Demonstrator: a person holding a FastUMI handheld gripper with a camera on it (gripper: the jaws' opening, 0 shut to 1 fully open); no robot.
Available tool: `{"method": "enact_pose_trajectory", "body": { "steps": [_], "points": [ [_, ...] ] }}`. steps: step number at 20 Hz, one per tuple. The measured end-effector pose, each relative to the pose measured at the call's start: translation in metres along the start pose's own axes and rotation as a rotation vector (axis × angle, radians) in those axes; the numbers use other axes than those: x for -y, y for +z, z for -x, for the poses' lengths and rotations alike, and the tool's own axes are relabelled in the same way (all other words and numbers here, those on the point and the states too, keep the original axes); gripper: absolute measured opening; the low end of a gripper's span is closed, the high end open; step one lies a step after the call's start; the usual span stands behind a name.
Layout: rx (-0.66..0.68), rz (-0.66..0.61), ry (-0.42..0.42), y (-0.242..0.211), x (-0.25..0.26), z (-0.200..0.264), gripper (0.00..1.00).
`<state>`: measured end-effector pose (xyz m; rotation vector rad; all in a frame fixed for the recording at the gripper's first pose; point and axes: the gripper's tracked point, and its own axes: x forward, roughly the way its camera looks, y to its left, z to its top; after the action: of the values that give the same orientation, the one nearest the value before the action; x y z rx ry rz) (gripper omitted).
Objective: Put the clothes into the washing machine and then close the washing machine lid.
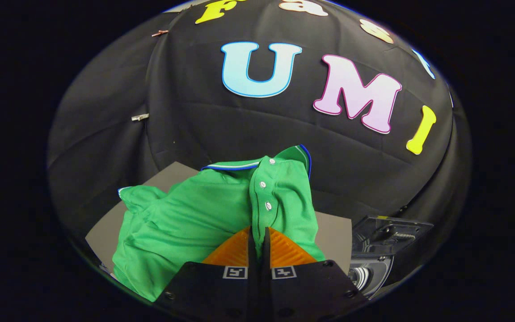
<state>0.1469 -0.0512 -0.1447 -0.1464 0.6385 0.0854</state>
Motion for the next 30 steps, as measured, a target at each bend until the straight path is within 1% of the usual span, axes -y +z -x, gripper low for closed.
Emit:
{"method": "enact_pose_trajectory", "body": {
  "steps": [5, 12, 15, 18, 24, 30],
  "points": [
    [0.034, -0.004, 0.016, 0.001, 0.02, 0.025, 0.05],
    [0.107, -0.036, 0.069, 0.013, 0.066, 0.066, 0.05],
    [0.116, -0.084, 0.093, 0.012, 0.089, 0.078, 0.05],
    [0.126, -0.134, 0.106, 0.011, 0.12, 0.09, 0.05],
    [0.168, -0.199, 0.1, 0.015, 0.199, 0.111, 0.05],
    [0.193, -0.228, 0.081, 0.009, 0.276, 0.116, 0.05]
  ]
}}
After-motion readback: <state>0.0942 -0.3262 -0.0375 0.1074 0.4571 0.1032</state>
